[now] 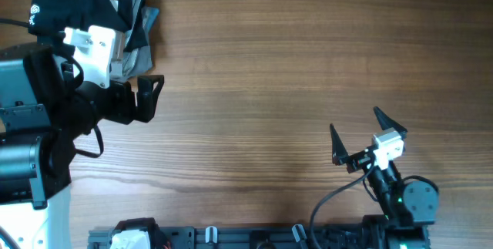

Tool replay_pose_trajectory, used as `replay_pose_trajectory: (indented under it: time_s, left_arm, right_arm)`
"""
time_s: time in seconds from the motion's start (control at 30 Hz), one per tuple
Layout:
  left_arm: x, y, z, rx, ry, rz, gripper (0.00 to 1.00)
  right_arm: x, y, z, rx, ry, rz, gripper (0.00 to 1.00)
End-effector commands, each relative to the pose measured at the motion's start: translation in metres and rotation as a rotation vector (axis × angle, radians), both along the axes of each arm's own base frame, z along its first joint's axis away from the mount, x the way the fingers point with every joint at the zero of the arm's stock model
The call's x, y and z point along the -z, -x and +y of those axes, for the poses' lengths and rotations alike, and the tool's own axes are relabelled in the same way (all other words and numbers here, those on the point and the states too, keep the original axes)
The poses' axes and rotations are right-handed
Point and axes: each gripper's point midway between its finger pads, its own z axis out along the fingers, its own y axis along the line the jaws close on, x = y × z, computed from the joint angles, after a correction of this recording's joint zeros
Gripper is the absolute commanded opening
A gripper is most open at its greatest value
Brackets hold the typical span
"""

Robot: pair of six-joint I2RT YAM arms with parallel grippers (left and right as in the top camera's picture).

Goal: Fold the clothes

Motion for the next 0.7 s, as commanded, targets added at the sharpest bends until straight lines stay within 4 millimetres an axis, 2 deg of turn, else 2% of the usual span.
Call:
replay_pose_trajectory:
  time_s: [0.0, 0.67]
  left_arm:
    - [0.0005, -0.0003, -0.0009, 0.014, -0.013, -0.006, 1.00]
    - [0.0006, -0.0001, -0.0014, 0.015, -0.013, -0.005, 1.00]
  right_arm:
    - [0.0141, -0.0040, -0.0015, 0.012, 0.011, -0.018, 1.00]
    - [0.0183, -0.0045, -0.0010, 0.009, 0.013, 0.000, 1.00]
